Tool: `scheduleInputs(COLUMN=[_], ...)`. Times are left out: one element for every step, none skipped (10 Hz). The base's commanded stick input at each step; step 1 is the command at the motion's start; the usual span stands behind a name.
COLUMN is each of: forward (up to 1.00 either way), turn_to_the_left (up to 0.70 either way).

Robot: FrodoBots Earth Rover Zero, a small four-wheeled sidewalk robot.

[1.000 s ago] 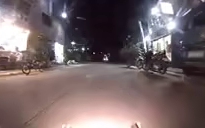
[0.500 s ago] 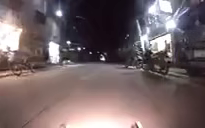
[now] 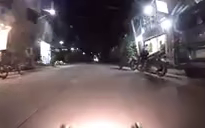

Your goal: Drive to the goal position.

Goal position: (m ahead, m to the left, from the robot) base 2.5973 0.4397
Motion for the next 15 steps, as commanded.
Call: scheduleInputs(forward=[0.70,0.70,0.70,0.70,0.70,0.70,0.70,0.70,0.70,0.70,0.70,0.70,0.70,0.70,0.70], turn_to_the_left=[0.00,0.00,0.00,0.00,0.00,0.00,0.00,0.00,0.00,0.00,0.00,0.00,0.00,0.00,0.00])
